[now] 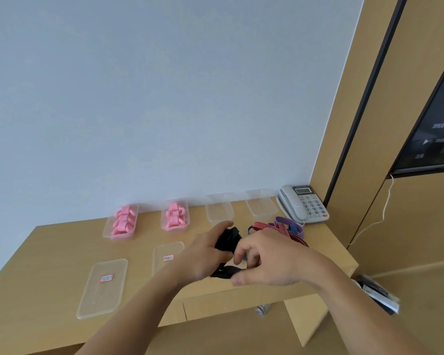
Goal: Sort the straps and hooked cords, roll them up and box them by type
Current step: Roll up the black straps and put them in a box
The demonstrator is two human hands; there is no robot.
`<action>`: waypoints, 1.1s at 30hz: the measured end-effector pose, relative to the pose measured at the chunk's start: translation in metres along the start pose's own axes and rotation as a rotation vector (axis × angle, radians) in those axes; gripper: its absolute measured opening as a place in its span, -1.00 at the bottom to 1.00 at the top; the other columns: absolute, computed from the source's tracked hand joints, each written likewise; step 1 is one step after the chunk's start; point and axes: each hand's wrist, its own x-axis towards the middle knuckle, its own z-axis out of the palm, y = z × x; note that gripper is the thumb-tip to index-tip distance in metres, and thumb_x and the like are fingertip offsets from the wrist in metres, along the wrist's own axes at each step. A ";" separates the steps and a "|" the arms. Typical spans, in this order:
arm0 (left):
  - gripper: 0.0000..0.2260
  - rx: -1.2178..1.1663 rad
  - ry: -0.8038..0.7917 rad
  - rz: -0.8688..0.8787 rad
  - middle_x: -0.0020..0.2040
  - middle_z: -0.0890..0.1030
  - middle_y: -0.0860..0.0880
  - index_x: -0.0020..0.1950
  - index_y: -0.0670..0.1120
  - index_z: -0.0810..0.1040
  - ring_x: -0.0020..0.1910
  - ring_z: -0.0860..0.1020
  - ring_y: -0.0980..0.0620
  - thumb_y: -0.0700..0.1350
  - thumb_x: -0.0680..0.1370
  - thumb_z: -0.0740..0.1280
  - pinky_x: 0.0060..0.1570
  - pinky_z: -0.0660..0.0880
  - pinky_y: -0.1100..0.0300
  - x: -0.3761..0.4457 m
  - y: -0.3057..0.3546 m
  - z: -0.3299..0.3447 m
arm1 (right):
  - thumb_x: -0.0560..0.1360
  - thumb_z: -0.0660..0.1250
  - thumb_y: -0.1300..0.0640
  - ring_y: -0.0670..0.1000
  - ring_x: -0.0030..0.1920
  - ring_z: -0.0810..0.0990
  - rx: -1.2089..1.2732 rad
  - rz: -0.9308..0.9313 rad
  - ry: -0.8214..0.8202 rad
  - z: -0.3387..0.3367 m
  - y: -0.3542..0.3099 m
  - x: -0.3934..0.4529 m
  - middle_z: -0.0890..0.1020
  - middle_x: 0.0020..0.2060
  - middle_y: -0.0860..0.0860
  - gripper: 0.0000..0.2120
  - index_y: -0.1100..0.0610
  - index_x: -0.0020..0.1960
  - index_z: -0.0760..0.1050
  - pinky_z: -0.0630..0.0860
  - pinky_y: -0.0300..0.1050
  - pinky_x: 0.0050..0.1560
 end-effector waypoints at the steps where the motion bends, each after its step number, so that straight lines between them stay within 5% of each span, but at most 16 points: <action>1: -0.47 -0.016 -0.022 0.000 0.17 0.63 0.05 0.37 0.24 0.47 0.09 0.60 0.00 -0.11 0.43 0.42 0.06 0.57 0.08 0.000 -0.002 0.001 | 0.37 0.56 -0.13 -0.20 -0.24 0.57 -0.027 0.002 -0.041 0.000 0.000 0.000 0.66 -0.26 -0.12 -0.63 -0.04 0.10 0.60 0.48 -0.25 -0.20; 4: -0.59 -0.075 -0.088 -0.010 -0.13 0.65 0.11 0.17 0.17 0.62 -0.18 0.58 0.03 -0.12 0.35 0.37 -0.24 0.48 0.18 -0.002 -0.001 0.001 | 0.37 0.57 0.03 -0.11 -0.13 0.59 -0.055 -0.017 -0.058 0.000 0.003 0.003 0.64 -0.14 -0.08 -0.67 -0.04 0.10 0.59 0.55 -0.10 -0.08; 7: -0.63 -0.144 -0.104 -0.012 -0.34 0.55 0.08 0.04 0.07 0.69 -0.40 0.45 -0.01 -0.16 0.31 0.27 -0.34 0.35 0.11 -0.005 0.002 -0.002 | 0.42 0.51 0.12 -0.09 -0.21 0.62 0.038 -0.037 0.059 -0.002 0.006 0.007 0.67 -0.23 -0.07 -0.88 0.00 -0.07 0.63 0.54 -0.13 -0.16; 11: -0.63 -0.234 -0.076 0.012 -0.35 0.53 -0.14 -0.01 -0.07 0.69 -0.45 0.43 -0.09 -0.18 0.29 0.21 -0.43 0.27 0.08 -0.012 0.008 -0.009 | 0.44 0.53 0.05 -0.17 -0.35 0.56 0.107 -0.032 0.179 -0.002 0.005 0.011 0.69 -0.31 -0.07 -0.92 -0.02 -0.10 0.66 0.43 -0.29 -0.27; 16: -0.61 -0.327 -0.158 0.006 -0.29 0.47 -0.23 0.05 -0.21 0.66 -0.44 0.34 -0.07 -0.15 0.33 0.20 -0.48 0.23 0.23 -0.018 0.003 -0.021 | 0.25 0.68 0.00 -0.14 -0.42 0.52 0.302 -0.009 0.338 -0.004 0.008 0.018 0.69 -0.31 -0.03 -0.72 -0.01 -0.18 0.63 0.48 -0.17 -0.32; 19: -0.52 -0.454 -0.228 -0.025 -0.20 0.45 -0.27 0.04 -0.37 0.52 -0.41 0.32 -0.06 0.03 0.39 0.28 -0.45 0.19 0.26 -0.018 -0.003 -0.023 | 0.15 0.69 -0.05 -0.09 -0.40 0.52 0.484 -0.056 0.370 -0.004 0.013 0.022 0.68 -0.33 0.06 -0.66 0.06 -0.21 0.64 0.47 -0.11 -0.33; 22: -0.40 -0.489 -0.284 -0.022 -0.18 0.46 -0.26 -0.02 -0.30 0.54 -0.38 0.36 -0.05 0.28 0.42 0.38 -0.46 0.16 0.25 -0.020 -0.003 -0.024 | 0.12 0.67 -0.06 -0.05 -0.37 0.51 0.607 -0.087 0.363 0.000 0.021 0.029 0.64 -0.36 0.06 -0.64 0.09 -0.22 0.65 0.46 -0.14 -0.33; 28: -0.71 -0.612 -0.281 -0.030 -0.13 0.56 -0.26 0.05 -0.15 0.63 -0.39 0.41 -0.06 -0.02 0.42 0.44 -0.50 0.13 0.28 -0.022 -0.005 -0.030 | 0.27 0.58 -0.09 -0.02 -0.24 0.65 0.659 -0.110 0.521 0.010 0.020 0.036 0.69 -0.26 0.02 -0.76 0.06 -0.21 0.69 0.60 -0.05 -0.16; 31: -0.70 -0.778 -0.204 -0.027 -0.12 0.55 -0.29 0.04 -0.17 0.63 -0.43 0.40 -0.05 -0.02 0.40 0.46 -0.56 0.13 0.29 -0.018 -0.008 -0.028 | 0.40 0.40 -0.25 -0.07 -0.07 0.66 0.512 -0.071 0.705 0.023 0.013 0.044 0.70 -0.16 -0.12 -0.67 0.00 -0.17 0.71 0.58 0.06 0.01; 33: -0.64 -0.818 -0.160 -0.019 -0.12 0.54 -0.27 0.07 -0.19 0.61 -0.42 0.38 -0.05 0.00 0.39 0.47 -0.56 0.11 0.27 -0.016 -0.009 -0.026 | 0.47 0.33 -0.24 -0.13 -0.08 0.66 0.535 -0.044 0.763 0.030 0.005 0.047 0.71 -0.17 -0.12 -0.63 0.04 -0.14 0.72 0.59 -0.09 -0.03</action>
